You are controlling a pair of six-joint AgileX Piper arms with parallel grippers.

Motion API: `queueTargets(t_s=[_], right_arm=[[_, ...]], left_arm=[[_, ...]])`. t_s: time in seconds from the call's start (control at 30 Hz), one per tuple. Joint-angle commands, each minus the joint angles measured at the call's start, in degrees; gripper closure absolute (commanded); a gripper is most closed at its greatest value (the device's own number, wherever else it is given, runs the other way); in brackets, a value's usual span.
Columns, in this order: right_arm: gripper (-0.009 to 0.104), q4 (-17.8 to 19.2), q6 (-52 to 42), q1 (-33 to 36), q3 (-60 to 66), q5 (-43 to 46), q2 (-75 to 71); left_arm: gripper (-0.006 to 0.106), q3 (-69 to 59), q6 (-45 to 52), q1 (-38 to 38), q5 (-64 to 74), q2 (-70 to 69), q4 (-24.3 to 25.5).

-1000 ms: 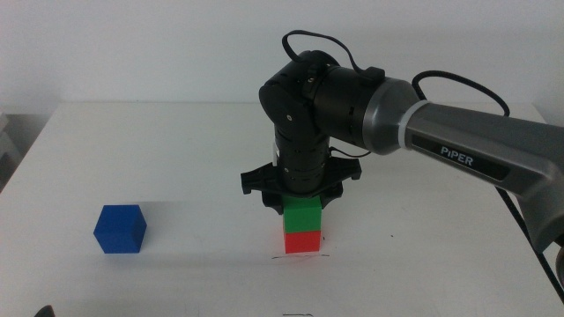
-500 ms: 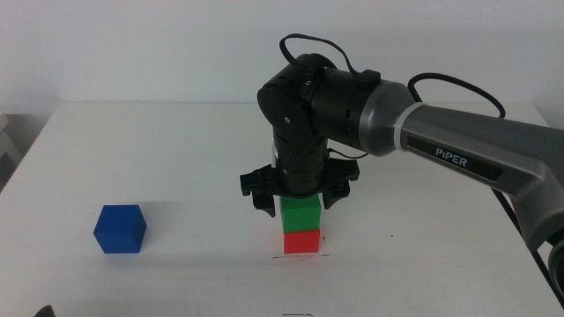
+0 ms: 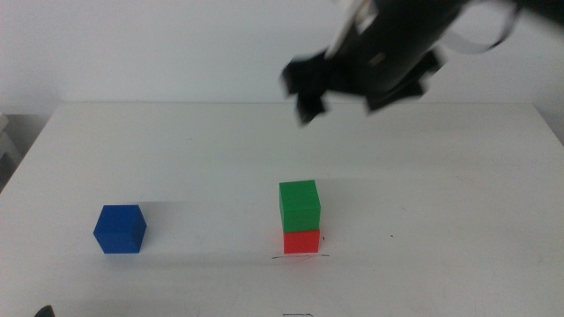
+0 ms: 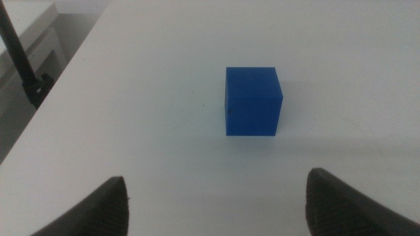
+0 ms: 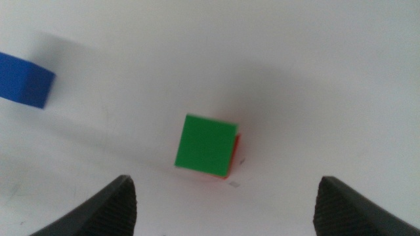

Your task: Stack red cubes first, then green, then blue cubes in a specific spot.

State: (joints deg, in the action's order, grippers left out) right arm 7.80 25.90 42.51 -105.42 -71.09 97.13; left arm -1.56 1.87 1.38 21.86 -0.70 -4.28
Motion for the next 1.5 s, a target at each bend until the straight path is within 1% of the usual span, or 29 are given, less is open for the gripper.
queueTargets(t_s=[0.0, 0.07, 0.23, 0.37, 0.53, 0.63, 0.83, 1.1, 1.3, 1.47], right_arm=[[0.008, 3.90, -4.25, -0.53, -1.68, -3.14, -8.05], [0.008, 4.17, -6.27, -0.72, -1.57, -3.14, -11.48], [0.008, 0.72, -13.35, -1.45, 0.28, -2.85, -21.50], [0.008, 0.47, -14.80, -3.84, 7.65, -0.42, -31.23], [0.008, -1.39, -15.37, -7.84, 20.57, 6.62, -44.14], [0.008, -2.35, -16.82, -9.32, 25.40, 9.07, -48.70], [0.008, -4.24, -18.44, -9.40, 27.10, 9.98, -50.15], [0.008, -3.83, -18.39, -9.40, 27.10, 11.06, -50.09], [0.008, -9.84, -24.28, -9.40, 27.10, 10.75, -50.09], [0.008, -9.38, -24.76, -9.40, 27.10, 10.75, -50.09]], left_arm=[[0.010, 0.10, -0.11, -0.25, -4.31, -1.46, -0.84], [0.010, 0.10, -0.11, -0.25, -4.31, -1.46, -0.84], [0.010, 0.10, -0.11, -0.25, -4.31, -1.46, -0.84], [0.010, 0.10, -0.11, -0.25, -4.31, -1.46, -0.84], [0.010, 0.10, -0.11, -0.25, -4.31, -1.46, -0.84], [0.010, 0.10, -0.11, -0.25, -4.31, -1.46, -0.84], [0.010, 0.10, -0.11, -0.25, -4.31, -1.46, -0.84], [0.010, 0.10, -0.11, -0.25, -4.31, -1.46, -0.84], [0.010, 0.10, -0.11, -0.25, -4.31, -1.46, -0.84], [0.010, 0.10, -0.11, -0.25, -4.31, -1.46, -0.84]])
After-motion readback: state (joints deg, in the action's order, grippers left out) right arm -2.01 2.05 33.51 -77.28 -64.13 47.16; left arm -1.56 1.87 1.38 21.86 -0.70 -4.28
